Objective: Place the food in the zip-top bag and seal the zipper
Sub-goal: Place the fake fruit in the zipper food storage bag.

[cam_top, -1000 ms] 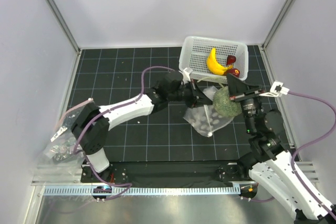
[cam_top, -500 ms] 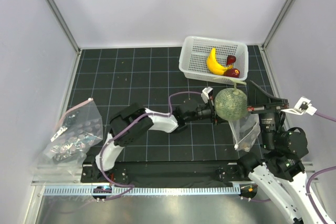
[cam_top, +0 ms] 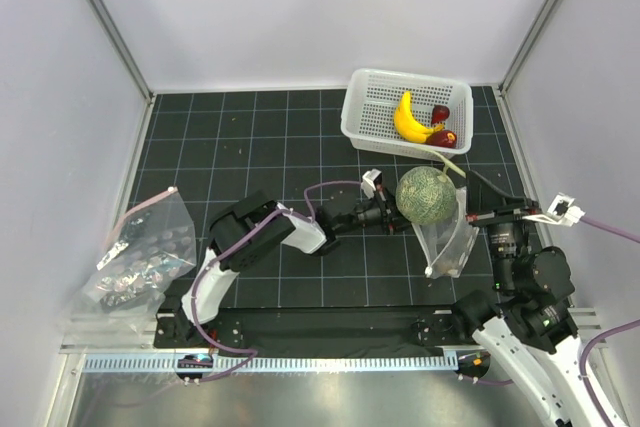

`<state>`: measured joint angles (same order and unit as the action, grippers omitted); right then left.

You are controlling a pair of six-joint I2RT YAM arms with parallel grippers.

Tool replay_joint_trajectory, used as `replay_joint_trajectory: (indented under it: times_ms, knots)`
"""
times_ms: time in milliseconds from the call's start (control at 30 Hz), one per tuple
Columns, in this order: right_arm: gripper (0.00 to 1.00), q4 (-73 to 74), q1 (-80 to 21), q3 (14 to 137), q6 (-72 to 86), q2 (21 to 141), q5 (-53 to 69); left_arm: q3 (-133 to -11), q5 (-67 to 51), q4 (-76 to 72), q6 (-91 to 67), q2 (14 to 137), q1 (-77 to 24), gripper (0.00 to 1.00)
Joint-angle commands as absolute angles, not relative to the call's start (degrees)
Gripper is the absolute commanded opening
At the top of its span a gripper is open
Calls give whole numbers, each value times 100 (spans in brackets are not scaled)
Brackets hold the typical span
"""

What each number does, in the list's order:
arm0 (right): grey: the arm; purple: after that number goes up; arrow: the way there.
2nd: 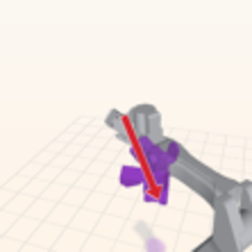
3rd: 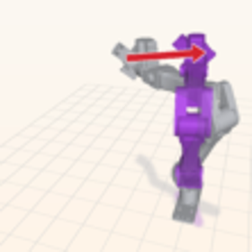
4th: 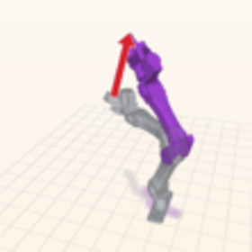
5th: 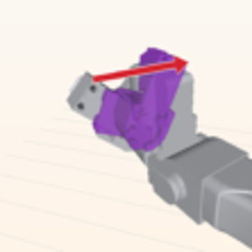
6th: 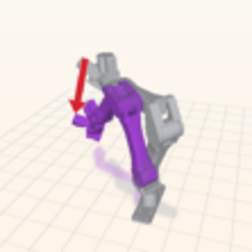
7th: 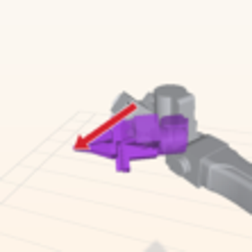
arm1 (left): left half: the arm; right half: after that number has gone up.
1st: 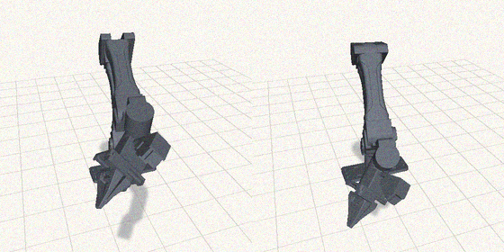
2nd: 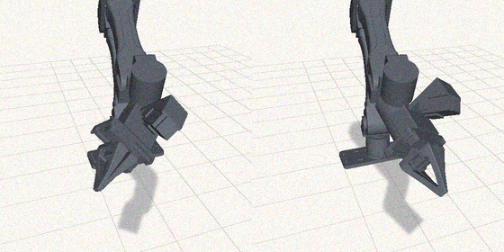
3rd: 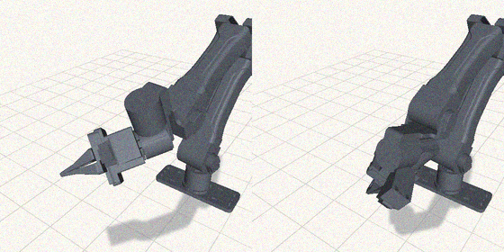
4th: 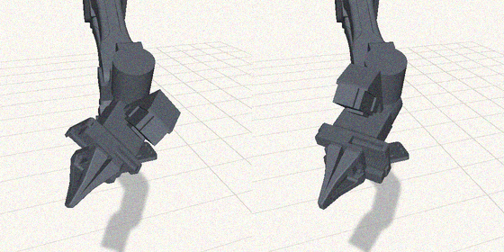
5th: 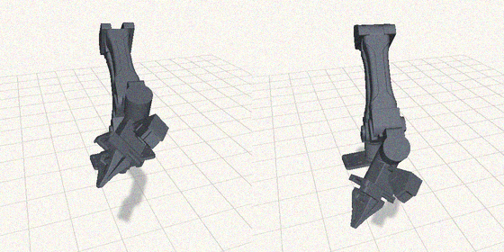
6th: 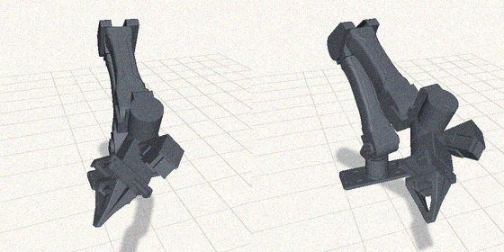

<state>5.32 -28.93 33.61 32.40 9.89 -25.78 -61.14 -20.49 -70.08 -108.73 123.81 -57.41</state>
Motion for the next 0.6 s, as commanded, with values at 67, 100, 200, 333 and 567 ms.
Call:
replay_joint_trajectory:
  times_ms: [67,100,200,333,567]
  knots:
    - [1,853,-2927,3340,3067,835,-3067,-5977,-1978,-7559,-10881,12147,-5616,0]
    - [1,853,-2927,3340,3024,835,-3067,-5907,-1995,-7541,-10872,12120,-5581,0]
    - [1,896,-2927,3375,2980,817,-3032,-5784,-2048,-7243,-10706,11954,-5511,0]
    - [1,1036,-2927,3454,2796,817,-3032,-5695,-2074,-6839,-10494,11751,-5458,0]
    - [1,1345,-2927,3805,2488,756,-3006,-5897,-2180,-5356,-9836,11391,-5405,0]
